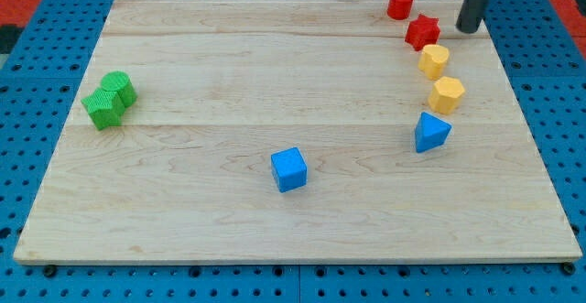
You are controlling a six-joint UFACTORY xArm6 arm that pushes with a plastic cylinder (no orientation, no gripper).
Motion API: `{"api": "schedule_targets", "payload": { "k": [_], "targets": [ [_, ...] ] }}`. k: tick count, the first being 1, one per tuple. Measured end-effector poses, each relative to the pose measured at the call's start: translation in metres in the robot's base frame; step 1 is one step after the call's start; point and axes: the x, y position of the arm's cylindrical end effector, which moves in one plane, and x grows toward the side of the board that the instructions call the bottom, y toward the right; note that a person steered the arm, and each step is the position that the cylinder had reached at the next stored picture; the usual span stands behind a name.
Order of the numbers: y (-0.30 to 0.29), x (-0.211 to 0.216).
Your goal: Adjust the red blocks and blue triangle to form a vertical line
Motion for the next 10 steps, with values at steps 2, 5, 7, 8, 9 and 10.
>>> {"api": "schedule_targets", "payload": {
  "k": [2,5,7,8,9,10],
  "targets": [
    [-0.04,-0.04],
    [-0.106,-0.023],
    [-0.158,-0.027],
    [-0.178,-0.044],
    [-0.194,-0.056],
    [-0.187,-0.061]
  ]
}}
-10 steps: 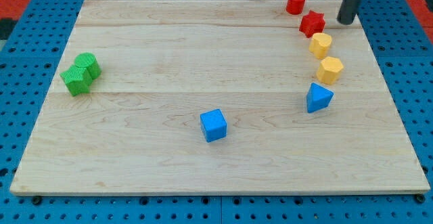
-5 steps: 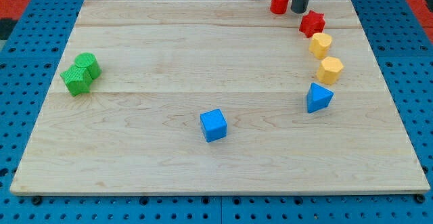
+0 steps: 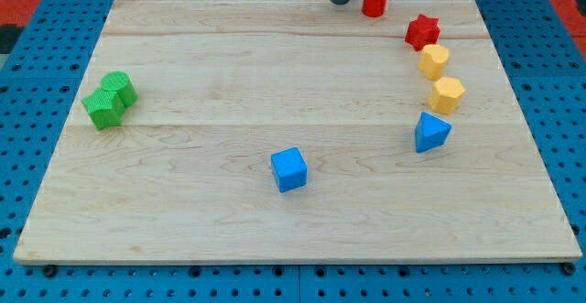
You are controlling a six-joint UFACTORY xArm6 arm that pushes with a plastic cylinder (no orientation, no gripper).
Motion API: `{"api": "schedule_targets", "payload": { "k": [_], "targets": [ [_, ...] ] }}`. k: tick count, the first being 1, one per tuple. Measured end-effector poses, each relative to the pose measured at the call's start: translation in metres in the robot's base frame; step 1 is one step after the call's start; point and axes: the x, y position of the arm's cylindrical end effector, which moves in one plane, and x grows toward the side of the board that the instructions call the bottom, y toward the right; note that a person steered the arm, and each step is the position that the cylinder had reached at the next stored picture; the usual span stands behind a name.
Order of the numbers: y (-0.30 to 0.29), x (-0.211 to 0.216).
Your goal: Adjust the red blocks and blue triangle to form a vertical line
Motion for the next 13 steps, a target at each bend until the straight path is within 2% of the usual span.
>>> {"api": "schedule_targets", "payload": {
  "k": [2,3,4,7,8,10,12,13],
  "targets": [
    [0.066,0.0],
    [0.08,-0.001],
    [0.045,0.006],
    [0.04,0.182],
    [0.04,0.222],
    [0.069,0.275],
    [0.09,0.294],
    [0.037,0.353]
  ]
}}
